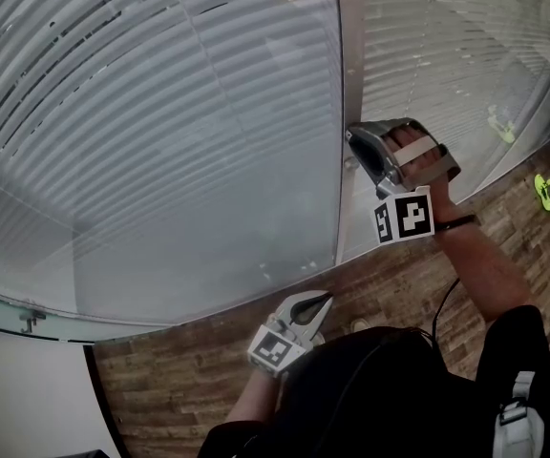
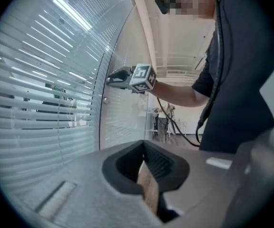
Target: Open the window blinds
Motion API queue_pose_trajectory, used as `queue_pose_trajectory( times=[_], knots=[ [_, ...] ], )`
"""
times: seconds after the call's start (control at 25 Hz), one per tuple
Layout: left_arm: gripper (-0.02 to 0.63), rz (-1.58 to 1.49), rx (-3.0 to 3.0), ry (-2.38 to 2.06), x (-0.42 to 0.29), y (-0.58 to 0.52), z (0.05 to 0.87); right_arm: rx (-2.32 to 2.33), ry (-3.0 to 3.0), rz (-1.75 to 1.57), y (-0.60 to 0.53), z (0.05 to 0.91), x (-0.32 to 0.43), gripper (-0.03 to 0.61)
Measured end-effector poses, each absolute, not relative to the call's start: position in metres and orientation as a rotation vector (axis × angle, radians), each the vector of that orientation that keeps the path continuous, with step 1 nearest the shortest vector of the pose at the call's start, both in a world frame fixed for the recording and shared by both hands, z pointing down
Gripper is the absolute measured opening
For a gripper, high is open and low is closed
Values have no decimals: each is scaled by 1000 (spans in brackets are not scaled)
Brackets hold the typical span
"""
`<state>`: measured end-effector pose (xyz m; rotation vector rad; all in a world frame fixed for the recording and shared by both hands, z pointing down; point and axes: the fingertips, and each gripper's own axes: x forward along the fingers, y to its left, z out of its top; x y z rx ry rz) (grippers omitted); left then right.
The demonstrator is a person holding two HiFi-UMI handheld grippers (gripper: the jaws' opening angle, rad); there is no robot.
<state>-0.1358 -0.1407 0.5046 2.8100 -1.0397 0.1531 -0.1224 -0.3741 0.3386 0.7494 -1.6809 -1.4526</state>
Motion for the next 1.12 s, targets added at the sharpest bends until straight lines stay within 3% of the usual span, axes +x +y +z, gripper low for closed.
queue_pose_trajectory(
  times=[1.12],
  knots=[
    [5, 139, 2795, -1003, -134, -133, 508, 1215, -2377, -746, -380, 321, -115, 130]
  ],
)
